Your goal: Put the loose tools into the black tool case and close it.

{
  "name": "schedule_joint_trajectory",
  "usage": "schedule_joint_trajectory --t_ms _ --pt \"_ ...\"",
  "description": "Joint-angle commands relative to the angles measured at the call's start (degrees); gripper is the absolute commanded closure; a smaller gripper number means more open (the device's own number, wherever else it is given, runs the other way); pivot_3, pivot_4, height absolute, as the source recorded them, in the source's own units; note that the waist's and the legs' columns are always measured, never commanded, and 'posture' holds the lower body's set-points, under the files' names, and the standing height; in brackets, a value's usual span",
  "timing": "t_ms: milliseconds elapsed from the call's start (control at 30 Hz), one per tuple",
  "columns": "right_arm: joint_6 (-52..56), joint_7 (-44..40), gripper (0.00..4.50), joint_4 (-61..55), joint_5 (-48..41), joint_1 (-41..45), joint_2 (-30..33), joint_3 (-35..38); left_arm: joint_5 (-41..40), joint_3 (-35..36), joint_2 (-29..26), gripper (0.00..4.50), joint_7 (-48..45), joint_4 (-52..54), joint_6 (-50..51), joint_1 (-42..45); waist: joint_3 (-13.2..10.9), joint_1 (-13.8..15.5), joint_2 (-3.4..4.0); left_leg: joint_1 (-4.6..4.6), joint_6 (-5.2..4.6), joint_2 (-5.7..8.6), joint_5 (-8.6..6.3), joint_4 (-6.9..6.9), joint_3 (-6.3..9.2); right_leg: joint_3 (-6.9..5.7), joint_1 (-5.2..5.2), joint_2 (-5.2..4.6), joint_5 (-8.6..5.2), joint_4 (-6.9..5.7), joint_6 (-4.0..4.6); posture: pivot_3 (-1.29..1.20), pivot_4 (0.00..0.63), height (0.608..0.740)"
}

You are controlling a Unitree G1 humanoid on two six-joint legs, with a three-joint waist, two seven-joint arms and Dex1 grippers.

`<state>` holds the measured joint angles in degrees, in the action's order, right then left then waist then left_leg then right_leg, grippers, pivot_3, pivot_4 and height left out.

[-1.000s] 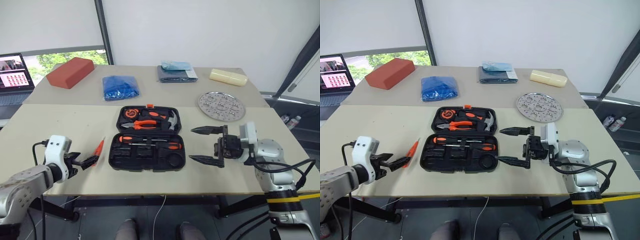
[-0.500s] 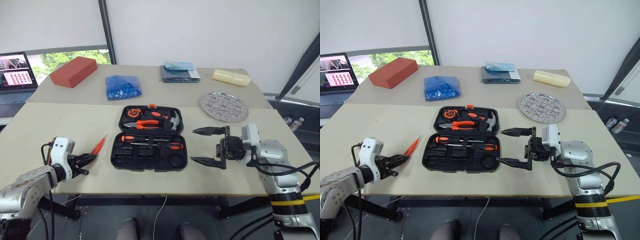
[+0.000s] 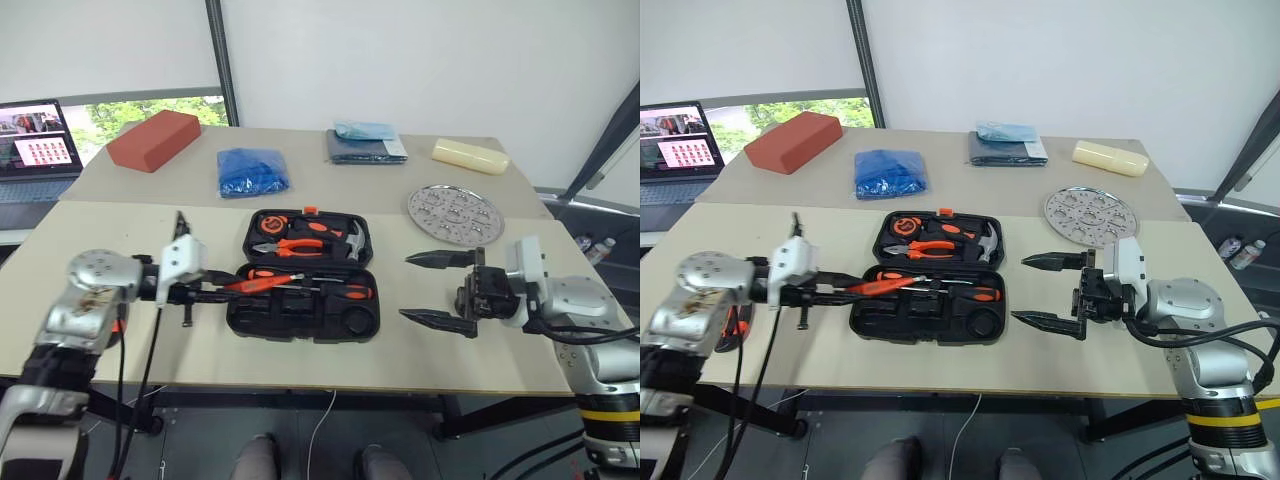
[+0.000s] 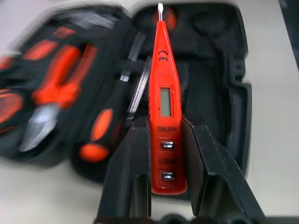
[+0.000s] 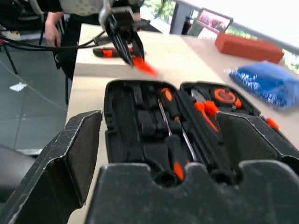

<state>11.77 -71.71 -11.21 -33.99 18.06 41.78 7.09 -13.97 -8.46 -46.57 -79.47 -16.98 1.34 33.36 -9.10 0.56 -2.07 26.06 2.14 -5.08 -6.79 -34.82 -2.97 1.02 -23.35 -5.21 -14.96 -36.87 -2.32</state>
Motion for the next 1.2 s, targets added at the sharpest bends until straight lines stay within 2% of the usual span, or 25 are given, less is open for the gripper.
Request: schedule_joint_trajectory --t_ms 33,500,733,967,1033,1067,1100,1200 --pt "1.7 1.5 0.00 -3.9 -1.4 -0.8 1.0 1.2 6.9 -3.8 1.4 4.03 0.8 -2.9 -4.2 4.3 0.0 0.0 0.00 0.02 -0.01 0.00 0.00 0.01 0.03 0.00 -0.01 0.01 -0.01 0.00 -0.01 0.00 0.150 0.740" --pt "2.8 3.5 0.00 -6.2 -1.8 -4.8 0.8 2.3 17.3 -9.2 3.9 4.03 -0.1 -13.9 -12.7 12.1 0.0 0.1 -0.01 0.09 -0.03 0.02 0.01 -0.19 0.08 -0.01 0.03 -0.02 0.00 -0.06 -0.09 0.00 0.150 0.740" --pt "2.9 3.4 0.00 -6.0 -2.0 -5.2 1.1 2.2 21.4 -12.0 1.1 4.03 -3.2 -13.5 -12.1 12.5 0.0 -0.3 0.01 0.05 -0.04 0.02 0.01 -0.22 0.10 0.01 0.07 0.00 0.01 -0.09 -0.10 0.00 0.150 0.740" --pt "3.0 3.5 0.00 -5.8 -1.9 -5.5 0.9 1.8 20.4 -11.9 2.7 4.03 -2.7 -11.9 -7.6 11.3 0.0 -0.7 0.01 -0.05 -0.04 0.02 0.02 -0.17 0.13 0.01 0.11 0.02 -0.04 -0.19 -0.06 0.00 0.150 0.740" --pt "3.1 3.5 0.00 -5.8 -2.0 -5.6 0.9 1.8 18.8 -10.8 3.4 3.03 -2.5 -11.1 -5.8 10.9 0.0 -0.7 0.01 -0.06 -0.04 0.02 0.02 -0.18 0.12 0.01 0.12 0.01 -0.06 -0.18 -0.09 0.00 0.150 0.740" --pt "3.1 3.5 0.00 -5.8 -2.0 -5.5 0.9 1.8 17.0 -9.7 3.7 2.82 -3.2 -11.3 -6.3 11.0 0.0 -0.7 0.01 -0.06 -0.04 0.02 0.02 -0.18 0.12 0.01 0.13 0.01 -0.07 -0.18 -0.10 0.00 0.150 0.740" --pt "3.2 3.4 0.00 -5.7 -2.0 -5.5 0.9 1.7 15.8 -8.8 3.9 2.42 -3.7 -11.5 -6.7 11.1 0.0 -0.7 0.01 -0.06 -0.04 0.02 0.02 -0.19 0.12 0.01 0.13 0.01 -0.07 -0.18 -0.11 0.00 0.150 0.740" --pt "3.8 3.2 0.00 -5.6 -2.6 -5.8 1.1 2.2 6.3 -0.2 5.8 1.44 -4.7 -14.9 -10.8 11.7 0.0 -0.7 0.01 -0.05 -0.06 0.03 0.01 -0.17 0.12 0.02 0.12 0.00 -0.07 -0.17 -0.10 0.00 0.150 0.740"
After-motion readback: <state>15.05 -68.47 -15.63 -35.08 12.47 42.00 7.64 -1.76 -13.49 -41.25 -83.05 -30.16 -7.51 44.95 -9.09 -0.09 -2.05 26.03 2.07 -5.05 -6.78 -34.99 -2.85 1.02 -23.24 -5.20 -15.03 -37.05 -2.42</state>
